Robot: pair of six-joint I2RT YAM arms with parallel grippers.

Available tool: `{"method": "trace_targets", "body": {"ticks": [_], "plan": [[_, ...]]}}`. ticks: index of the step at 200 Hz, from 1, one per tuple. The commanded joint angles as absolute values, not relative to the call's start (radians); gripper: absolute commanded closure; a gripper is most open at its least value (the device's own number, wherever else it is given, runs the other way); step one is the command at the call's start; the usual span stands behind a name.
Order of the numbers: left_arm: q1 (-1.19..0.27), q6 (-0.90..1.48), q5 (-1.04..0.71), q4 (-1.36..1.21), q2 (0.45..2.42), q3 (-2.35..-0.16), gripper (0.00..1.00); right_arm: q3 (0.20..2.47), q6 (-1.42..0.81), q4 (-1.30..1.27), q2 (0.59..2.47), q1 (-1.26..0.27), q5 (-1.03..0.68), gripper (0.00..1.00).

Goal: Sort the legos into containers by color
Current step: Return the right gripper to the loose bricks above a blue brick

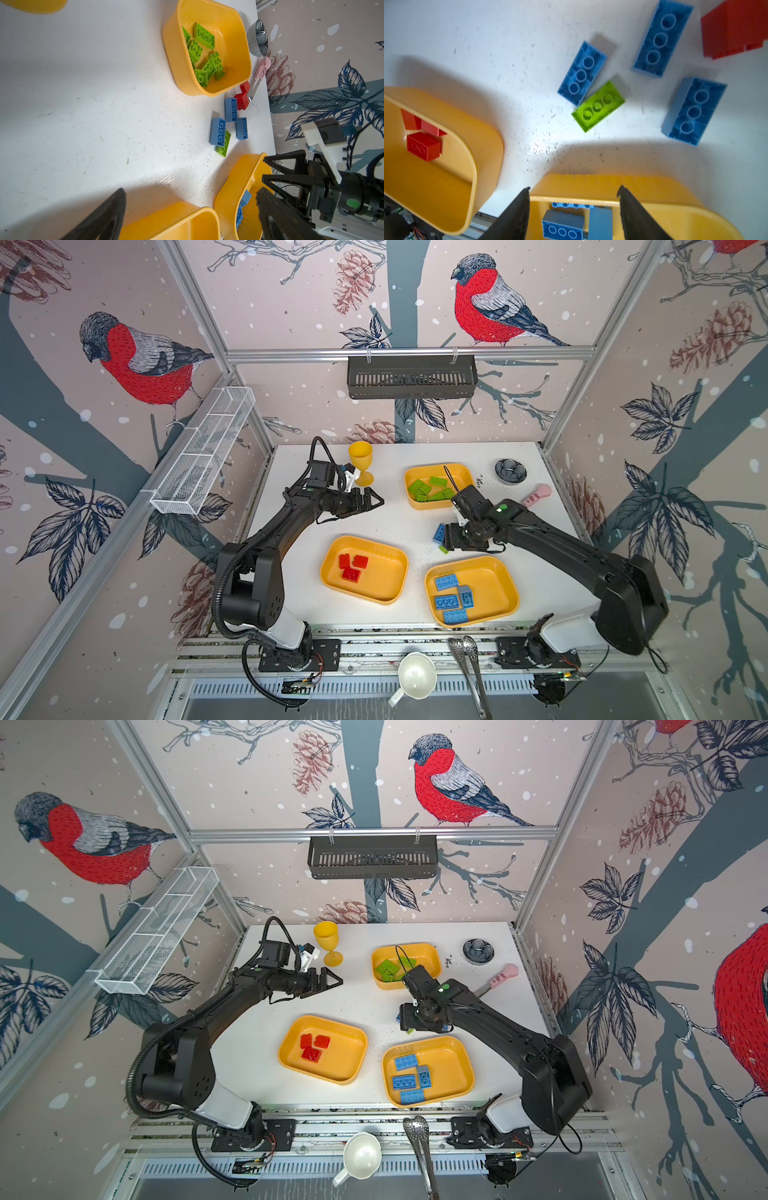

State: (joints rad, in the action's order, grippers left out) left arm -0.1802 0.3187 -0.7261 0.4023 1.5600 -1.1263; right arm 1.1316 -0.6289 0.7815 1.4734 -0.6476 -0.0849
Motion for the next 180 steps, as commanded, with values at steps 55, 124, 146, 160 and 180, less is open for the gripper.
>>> {"method": "trace_targets", "body": {"ticks": [55, 124, 146, 160, 180], "plan": [[-0.181, 0.351, -0.696, 0.388, 1.495, -1.088, 0.03, 1.16, -0.659, 0.582, 1.682, -0.593, -0.107, 0.33], [-0.18, 0.329, -0.661, 0.446, 1.476, -1.112, 0.03, 1.178, -0.642, 0.484, 1.819, -0.589, -0.106, 0.37], [-0.18, 0.323, -0.658, 0.461, 1.479, -1.117, 0.03, 1.185, -0.632, 0.47, 1.84, -0.591, -0.099, 0.38], [-0.18, 0.319, -0.654, 0.467, 1.482, -1.121, 0.03, 1.199, -0.62, 0.467, 1.852, -0.596, -0.089, 0.4], [-0.18, 0.315, -0.654, 0.472, 1.488, -1.13, 0.03, 1.221, -0.599, 0.48, 1.877, -0.606, -0.062, 0.41]]}}
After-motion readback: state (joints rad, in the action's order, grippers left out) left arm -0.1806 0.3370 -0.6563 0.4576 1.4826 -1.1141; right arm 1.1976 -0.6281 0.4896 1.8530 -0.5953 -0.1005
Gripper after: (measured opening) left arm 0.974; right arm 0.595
